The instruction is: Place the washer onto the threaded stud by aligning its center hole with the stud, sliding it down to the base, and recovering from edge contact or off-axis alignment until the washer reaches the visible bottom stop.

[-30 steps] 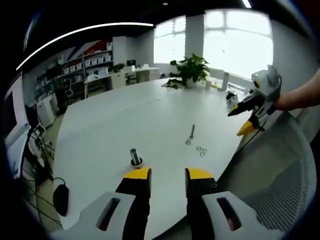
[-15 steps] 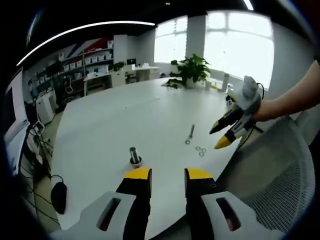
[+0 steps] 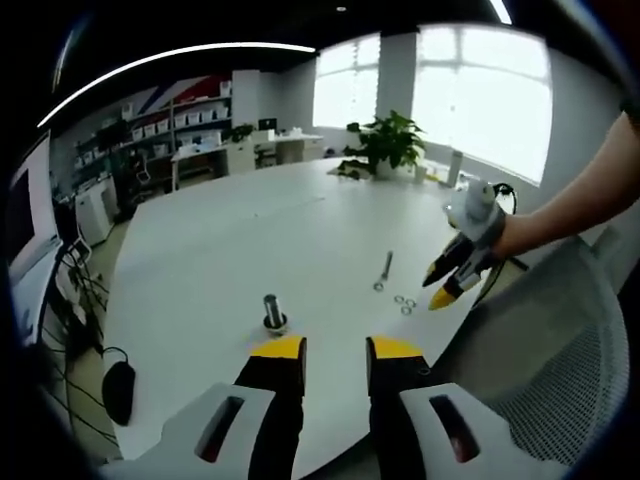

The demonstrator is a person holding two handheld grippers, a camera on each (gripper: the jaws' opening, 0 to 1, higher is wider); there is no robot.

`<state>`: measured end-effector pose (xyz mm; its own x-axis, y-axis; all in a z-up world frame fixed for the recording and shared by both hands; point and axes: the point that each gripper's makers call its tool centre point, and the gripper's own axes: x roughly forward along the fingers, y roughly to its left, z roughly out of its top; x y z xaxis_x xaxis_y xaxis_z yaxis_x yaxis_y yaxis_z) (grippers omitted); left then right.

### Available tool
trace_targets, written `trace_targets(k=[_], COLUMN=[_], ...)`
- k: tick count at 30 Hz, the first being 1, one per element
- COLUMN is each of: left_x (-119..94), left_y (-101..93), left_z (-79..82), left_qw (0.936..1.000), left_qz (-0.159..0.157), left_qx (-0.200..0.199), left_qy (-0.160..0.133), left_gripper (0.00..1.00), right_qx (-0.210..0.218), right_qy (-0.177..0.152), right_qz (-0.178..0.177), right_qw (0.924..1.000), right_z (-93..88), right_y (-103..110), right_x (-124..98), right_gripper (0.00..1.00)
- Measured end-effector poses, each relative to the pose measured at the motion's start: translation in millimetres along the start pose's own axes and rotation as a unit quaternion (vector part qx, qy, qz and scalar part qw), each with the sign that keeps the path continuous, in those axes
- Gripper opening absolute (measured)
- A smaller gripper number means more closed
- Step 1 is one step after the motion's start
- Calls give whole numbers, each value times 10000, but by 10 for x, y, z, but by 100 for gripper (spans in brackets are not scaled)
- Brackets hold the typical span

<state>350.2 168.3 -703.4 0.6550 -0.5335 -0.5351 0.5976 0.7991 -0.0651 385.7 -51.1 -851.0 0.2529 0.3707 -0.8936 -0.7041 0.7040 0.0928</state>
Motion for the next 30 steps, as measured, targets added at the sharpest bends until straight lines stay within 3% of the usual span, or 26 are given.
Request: trace_targets(k=[2, 6, 12, 14, 15, 18, 22, 25, 28, 30], left_x=[12, -3, 9, 8, 8, 11, 20, 23, 28, 29], left_y=[-6, 33, 26, 32, 34, 40, 28, 23, 31, 28], left_z=[-35, 7, -7, -6, -10, -24, -33, -40, -46, -51], left_qw=[10000, 10000, 10000, 10000, 10000, 9999, 9999, 9999, 9999, 9999], left_qz=[-22, 76, 62, 75, 73, 80, 65, 52, 56, 54], left_qx=[-18, 51, 41, 40, 26, -8, 38, 38, 19, 30], left_qy=[83, -25, 34, 32, 38, 63, 109, 126, 141, 154], left_gripper=[22, 22, 22, 22, 22, 22, 22, 22, 22, 22], right_qx=[-139, -384, -490, -760, -960, -951, -1685, -1714, -2099, -2147], right_qy=[101, 325, 302, 563, 448, 481, 591, 713, 854, 883], right_qz=[-13, 19, 169, 171, 119, 166, 170, 205, 305, 342], right_qw=[9999, 9987, 9982, 9954, 9943, 9942, 9838, 9824, 9735, 9721], right_z=[7, -4, 42, -27, 18, 14, -2, 6, 16, 18], right_y=[-13, -44, -41, -66, -90, -85, -88, -71, -47, -38], right_x=[44, 122, 150, 169, 173, 177, 186, 195, 195, 199], right_gripper=[36, 34, 31, 31, 29, 27, 27, 27, 27, 26])
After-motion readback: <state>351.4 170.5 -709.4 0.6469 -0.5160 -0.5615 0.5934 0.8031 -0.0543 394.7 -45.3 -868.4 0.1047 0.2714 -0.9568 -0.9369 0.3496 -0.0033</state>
